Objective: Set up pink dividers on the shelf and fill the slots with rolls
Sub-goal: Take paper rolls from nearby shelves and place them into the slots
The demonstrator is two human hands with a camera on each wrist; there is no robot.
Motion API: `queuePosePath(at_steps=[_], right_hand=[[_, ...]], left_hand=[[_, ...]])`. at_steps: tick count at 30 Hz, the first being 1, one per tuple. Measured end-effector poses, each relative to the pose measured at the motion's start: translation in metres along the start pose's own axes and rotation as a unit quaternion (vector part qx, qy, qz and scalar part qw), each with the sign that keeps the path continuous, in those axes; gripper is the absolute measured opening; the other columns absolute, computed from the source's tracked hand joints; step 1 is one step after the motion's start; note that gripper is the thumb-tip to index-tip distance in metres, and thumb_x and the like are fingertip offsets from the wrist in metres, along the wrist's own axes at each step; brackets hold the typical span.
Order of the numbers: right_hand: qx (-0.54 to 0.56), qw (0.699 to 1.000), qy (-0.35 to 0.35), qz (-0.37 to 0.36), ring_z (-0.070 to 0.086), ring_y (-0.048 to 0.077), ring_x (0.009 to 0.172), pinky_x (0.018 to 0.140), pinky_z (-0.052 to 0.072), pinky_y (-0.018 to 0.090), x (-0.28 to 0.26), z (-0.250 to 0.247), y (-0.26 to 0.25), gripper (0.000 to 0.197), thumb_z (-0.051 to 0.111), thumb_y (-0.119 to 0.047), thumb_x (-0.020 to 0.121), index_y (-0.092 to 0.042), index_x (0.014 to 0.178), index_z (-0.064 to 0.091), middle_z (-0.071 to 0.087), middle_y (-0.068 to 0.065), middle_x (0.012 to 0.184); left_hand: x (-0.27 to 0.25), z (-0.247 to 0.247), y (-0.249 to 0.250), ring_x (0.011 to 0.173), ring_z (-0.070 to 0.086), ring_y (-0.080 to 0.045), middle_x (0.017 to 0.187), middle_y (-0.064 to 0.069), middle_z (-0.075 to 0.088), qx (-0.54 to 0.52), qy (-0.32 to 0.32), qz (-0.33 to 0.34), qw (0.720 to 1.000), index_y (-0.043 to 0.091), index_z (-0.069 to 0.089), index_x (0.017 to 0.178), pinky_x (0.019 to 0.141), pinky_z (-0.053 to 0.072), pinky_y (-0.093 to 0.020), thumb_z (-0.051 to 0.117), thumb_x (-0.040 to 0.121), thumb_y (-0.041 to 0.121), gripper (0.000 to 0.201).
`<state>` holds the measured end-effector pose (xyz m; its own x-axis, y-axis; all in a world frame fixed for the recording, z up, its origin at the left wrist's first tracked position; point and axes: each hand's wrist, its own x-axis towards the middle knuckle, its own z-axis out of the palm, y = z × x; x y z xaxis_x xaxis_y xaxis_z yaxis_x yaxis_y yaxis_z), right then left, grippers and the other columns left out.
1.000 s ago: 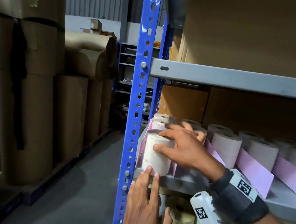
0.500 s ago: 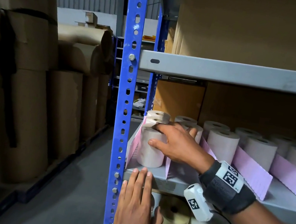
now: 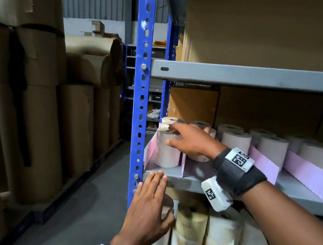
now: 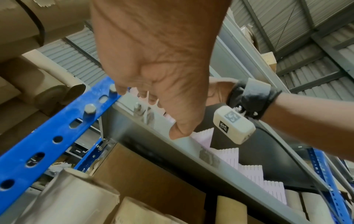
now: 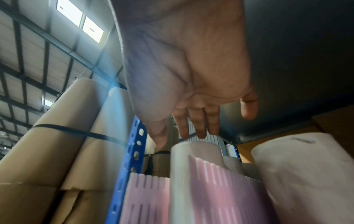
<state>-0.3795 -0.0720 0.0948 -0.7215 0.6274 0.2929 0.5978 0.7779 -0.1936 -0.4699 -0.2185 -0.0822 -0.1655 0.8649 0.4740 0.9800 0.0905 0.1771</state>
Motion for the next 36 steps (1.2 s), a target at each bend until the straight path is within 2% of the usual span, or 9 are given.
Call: queuePosePath(at_steps=[5, 9, 13, 18, 21, 24, 28, 32, 36], right_hand=[[0.022, 0.996, 0.080, -0.024, 0.043, 0.020, 0.135, 0.107, 0.037, 0.047, -0.063, 0.000, -0.008, 0.051, 0.058, -0.051, 0.089, -0.030, 0.135, 0.051, 0.052, -0.006, 0.145], [0.022, 0.990, 0.140, -0.012, 0.048, 0.011, 0.125, 0.097, 0.035, 0.043, -0.131, 0.018, -0.014, 0.044, 0.052, -0.056, 0.088, -0.037, 0.127, 0.054, 0.057, -0.017, 0.133], [0.039, 0.987, 0.147, 0.041, 0.055, 0.009, 0.111, 0.090, 0.046, 0.036, -0.205, 0.033, -0.015, 0.038, 0.054, -0.055, 0.088, -0.037, 0.121, 0.059, 0.062, -0.017, 0.121], [0.006, 0.986, 0.117, 0.118, 0.058, 0.010, 0.113, 0.093, 0.049, 0.034, -0.284, 0.035, 0.002, 0.036, 0.055, -0.051, 0.088, -0.034, 0.119, 0.064, 0.066, -0.017, 0.119], [-0.022, 0.981, 0.104, 0.163, 0.061, 0.011, 0.108, 0.087, 0.052, 0.034, -0.329, 0.032, 0.019, 0.036, 0.053, -0.053, 0.087, -0.033, 0.116, 0.064, 0.068, -0.016, 0.114], [-0.028, 0.974, 0.092, 0.207, 0.062, 0.009, 0.104, 0.084, 0.052, 0.032, -0.371, 0.029, 0.041, 0.039, 0.049, -0.057, 0.086, -0.034, 0.115, 0.063, 0.068, -0.018, 0.111], [-0.034, 0.962, 0.079, 0.261, 0.062, 0.007, 0.107, 0.084, 0.053, 0.031, -0.423, 0.020, 0.079, 0.045, 0.045, -0.060, 0.086, -0.033, 0.118, 0.063, 0.068, -0.018, 0.115], [-0.050, 0.948, 0.088, 0.303, 0.063, 0.007, 0.103, 0.078, 0.048, 0.027, -0.467, 0.000, 0.125, 0.039, 0.047, -0.058, 0.086, -0.035, 0.115, 0.061, 0.069, -0.018, 0.111], [-0.055, 0.937, 0.100, 0.331, 0.063, 0.006, 0.105, 0.085, 0.052, 0.029, -0.514, -0.035, 0.187, 0.047, 0.046, -0.060, 0.084, -0.034, 0.121, 0.061, 0.069, -0.018, 0.113]], left_hand=[[-0.045, -0.024, -0.001, 0.155, -0.018, -0.005, 0.167, 0.017, -0.018, -0.049, 0.022, 0.001, 0.999, 0.029, -0.005, 0.163, 0.123, -0.009, -0.021, 0.037, 0.097, 0.060, 0.084], [-0.087, -0.037, 0.014, 0.156, 0.009, -0.005, 0.167, 0.016, 0.010, -0.127, 0.045, 0.002, 0.991, 0.031, 0.018, 0.161, 0.122, 0.009, -0.016, 0.051, 0.095, 0.053, 0.077], [-0.121, -0.042, 0.041, 0.149, 0.021, 0.002, 0.159, 0.024, 0.022, -0.202, 0.045, 0.025, 0.978, 0.033, 0.031, 0.156, 0.116, 0.027, -0.015, 0.057, 0.095, 0.046, 0.068], [-0.155, -0.040, 0.084, 0.128, 0.058, -0.015, 0.148, 0.013, 0.051, -0.274, 0.048, 0.003, 0.961, 0.030, 0.054, 0.144, 0.094, 0.055, -0.031, 0.064, 0.089, 0.043, 0.058], [-0.171, -0.030, 0.112, 0.119, 0.062, -0.015, 0.150, 0.016, 0.046, -0.275, 0.002, 0.030, 0.961, 0.034, 0.048, 0.147, 0.095, 0.052, -0.030, 0.062, 0.092, 0.046, 0.058], [-0.175, -0.021, 0.142, 0.133, 0.049, -0.006, 0.154, 0.019, 0.037, -0.260, -0.050, 0.060, 0.962, 0.039, 0.040, 0.150, 0.103, 0.041, -0.022, 0.058, 0.095, 0.050, 0.059], [-0.167, -0.009, 0.194, 0.134, 0.047, -0.004, 0.148, 0.018, 0.048, -0.252, -0.081, 0.090, 0.960, 0.036, 0.051, 0.143, 0.105, 0.033, -0.014, 0.058, 0.094, 0.050, 0.052], [-0.151, 0.002, 0.258, 0.126, 0.051, -0.003, 0.142, 0.022, 0.051, -0.274, -0.095, 0.127, 0.948, 0.038, 0.054, 0.139, 0.102, 0.036, -0.016, 0.055, 0.096, 0.052, 0.046], [-0.133, 0.015, 0.337, 0.110, 0.063, -0.008, 0.127, 0.021, 0.060, -0.305, -0.099, 0.157, 0.934, 0.037, 0.064, 0.125, 0.092, 0.046, -0.021, 0.062, 0.093, 0.045, 0.034]])
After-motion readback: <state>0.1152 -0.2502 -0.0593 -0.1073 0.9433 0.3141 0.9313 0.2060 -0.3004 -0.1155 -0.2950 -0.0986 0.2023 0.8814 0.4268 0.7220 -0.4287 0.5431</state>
